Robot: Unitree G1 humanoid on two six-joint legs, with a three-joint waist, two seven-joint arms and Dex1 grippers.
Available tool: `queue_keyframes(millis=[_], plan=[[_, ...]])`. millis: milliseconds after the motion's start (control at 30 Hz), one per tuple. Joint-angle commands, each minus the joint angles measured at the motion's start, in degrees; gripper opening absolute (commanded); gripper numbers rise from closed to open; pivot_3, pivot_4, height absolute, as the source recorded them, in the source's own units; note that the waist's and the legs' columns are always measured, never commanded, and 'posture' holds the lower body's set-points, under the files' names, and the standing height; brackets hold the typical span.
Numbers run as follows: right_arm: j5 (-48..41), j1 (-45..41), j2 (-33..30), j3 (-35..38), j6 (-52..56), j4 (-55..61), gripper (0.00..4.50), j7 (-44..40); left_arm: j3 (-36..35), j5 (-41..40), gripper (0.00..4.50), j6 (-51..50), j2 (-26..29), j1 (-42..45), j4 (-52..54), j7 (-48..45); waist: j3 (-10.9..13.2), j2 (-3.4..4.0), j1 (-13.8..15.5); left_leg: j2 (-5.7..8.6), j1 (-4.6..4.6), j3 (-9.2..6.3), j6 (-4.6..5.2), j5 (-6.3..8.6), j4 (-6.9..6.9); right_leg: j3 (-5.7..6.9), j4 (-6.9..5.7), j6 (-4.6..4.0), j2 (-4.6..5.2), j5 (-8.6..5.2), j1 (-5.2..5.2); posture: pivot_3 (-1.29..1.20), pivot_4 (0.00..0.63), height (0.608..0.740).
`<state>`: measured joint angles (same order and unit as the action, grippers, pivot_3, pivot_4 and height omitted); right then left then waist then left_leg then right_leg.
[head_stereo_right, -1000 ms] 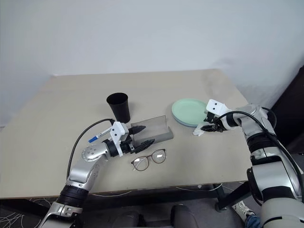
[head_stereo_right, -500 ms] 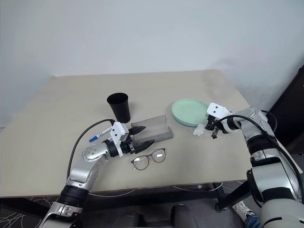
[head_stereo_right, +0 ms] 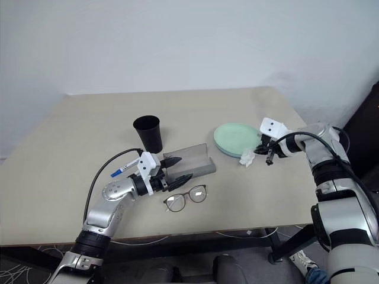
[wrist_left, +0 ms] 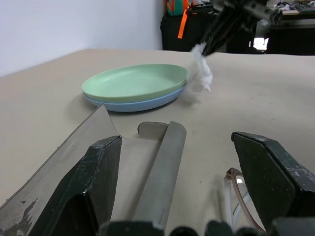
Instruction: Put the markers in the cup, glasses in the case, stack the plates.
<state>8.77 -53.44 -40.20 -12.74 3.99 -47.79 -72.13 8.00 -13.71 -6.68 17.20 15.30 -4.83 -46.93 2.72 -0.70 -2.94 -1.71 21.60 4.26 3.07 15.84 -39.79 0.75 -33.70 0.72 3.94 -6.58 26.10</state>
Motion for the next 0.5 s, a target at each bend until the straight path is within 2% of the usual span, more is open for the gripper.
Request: queue_keyframes(millis=[33, 100, 400, 500], plan=[[-1.42, -3.72, -0.28, 2.43, -1.73, 0.51, 0.04, 2.3, -0.2, -0.12, 3.81, 0.88, 0.14, 1.26, 1.14, -0.19, 0.0, 0.0, 0.01, 0.0, 0.0, -0.01, 0.0, 0.0, 0.0, 0.0, 0.0, 0.0, 0.0, 0.0, 0.0, 0.0, 0.0, 0.732], [-0.96, -4.61, 0.3, 2.59, -2.17, -1.01, 0.04, 4.23, -0.19, -0.12, 3.81, 0.87, 0.13, 1.25, 1.15, -0.17, 0.0, 0.01, 0.0, -0.01, 0.01, 0.01, 0.0, 0.0, 0.0, 0.0, -0.01, 0.0, 0.0, 0.0, 0.02, 0.0, 0.0, 0.732], [5.16, -7.7, 6.1, -0.04, -8.86, -15.27, 0.04, 23.08, -0.2, -0.04, 3.81, 0.85, 0.09, 1.15, 1.19, 0.07, 0.01, 0.02, -0.02, -0.01, 0.05, 0.04, 0.0, 0.0, 0.01, 0.0, -0.01, 0.0, 0.0, 0.0, 0.06, 0.0, 0.0, 0.732], [6.08, -8.35, 7.38, -0.24, -10.47, -18.77, 0.04, 25.71, -0.19, 0.01, 3.81, 0.75, 0.07, 1.09, 1.35, 0.25, 0.01, 0.02, -0.02, 0.0, 0.07, 0.03, 0.0, 0.0, 0.02, -0.01, 0.0, 0.0, 0.0, 0.0, 0.06, 0.0, 0.0, 0.732]])
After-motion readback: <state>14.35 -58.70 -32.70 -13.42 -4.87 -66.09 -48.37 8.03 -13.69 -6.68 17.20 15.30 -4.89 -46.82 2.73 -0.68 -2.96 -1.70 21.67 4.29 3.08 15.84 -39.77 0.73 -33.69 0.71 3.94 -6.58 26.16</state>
